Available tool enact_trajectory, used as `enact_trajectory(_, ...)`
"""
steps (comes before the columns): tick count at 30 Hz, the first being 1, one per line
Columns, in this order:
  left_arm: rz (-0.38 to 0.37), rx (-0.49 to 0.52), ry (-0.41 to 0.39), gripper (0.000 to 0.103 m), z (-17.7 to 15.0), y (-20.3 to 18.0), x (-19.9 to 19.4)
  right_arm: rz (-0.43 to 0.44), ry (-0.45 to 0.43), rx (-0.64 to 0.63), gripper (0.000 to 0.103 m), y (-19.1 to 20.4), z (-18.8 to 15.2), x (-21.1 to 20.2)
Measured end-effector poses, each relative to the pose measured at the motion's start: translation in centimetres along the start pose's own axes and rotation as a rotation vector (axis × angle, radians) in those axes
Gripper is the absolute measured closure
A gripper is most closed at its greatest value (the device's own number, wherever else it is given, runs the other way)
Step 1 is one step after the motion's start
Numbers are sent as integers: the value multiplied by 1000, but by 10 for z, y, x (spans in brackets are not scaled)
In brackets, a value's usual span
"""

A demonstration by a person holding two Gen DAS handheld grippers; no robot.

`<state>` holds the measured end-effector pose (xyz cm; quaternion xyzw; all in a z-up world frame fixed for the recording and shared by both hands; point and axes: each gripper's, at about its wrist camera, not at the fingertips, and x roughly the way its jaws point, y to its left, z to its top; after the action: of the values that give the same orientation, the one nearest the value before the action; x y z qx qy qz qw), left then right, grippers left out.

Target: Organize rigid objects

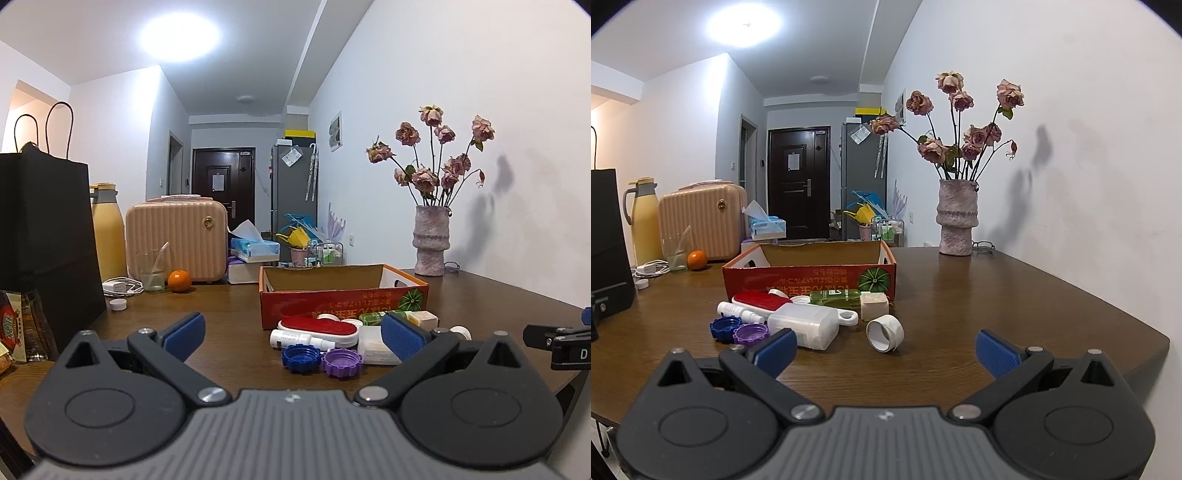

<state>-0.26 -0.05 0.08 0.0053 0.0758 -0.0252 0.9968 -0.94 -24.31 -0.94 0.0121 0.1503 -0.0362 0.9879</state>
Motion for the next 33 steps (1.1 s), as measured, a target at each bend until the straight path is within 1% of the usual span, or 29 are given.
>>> enact_trajectory(13,30,0,17,0,1,7,4,-5,0,3,0,-2,-1,-2)
enact_trajectory(19,30,1,19,0,0,7,5,-9,2,5,0,-4,-1,-1)
enact_trajectory(25,29,3,13,0,0,6,5,-10,0,4,0,-4,-1,-1)
enact_trajectory(33,24,9,-11,0,2,5,-1,0,-29,-2,0,-3,1,-6)
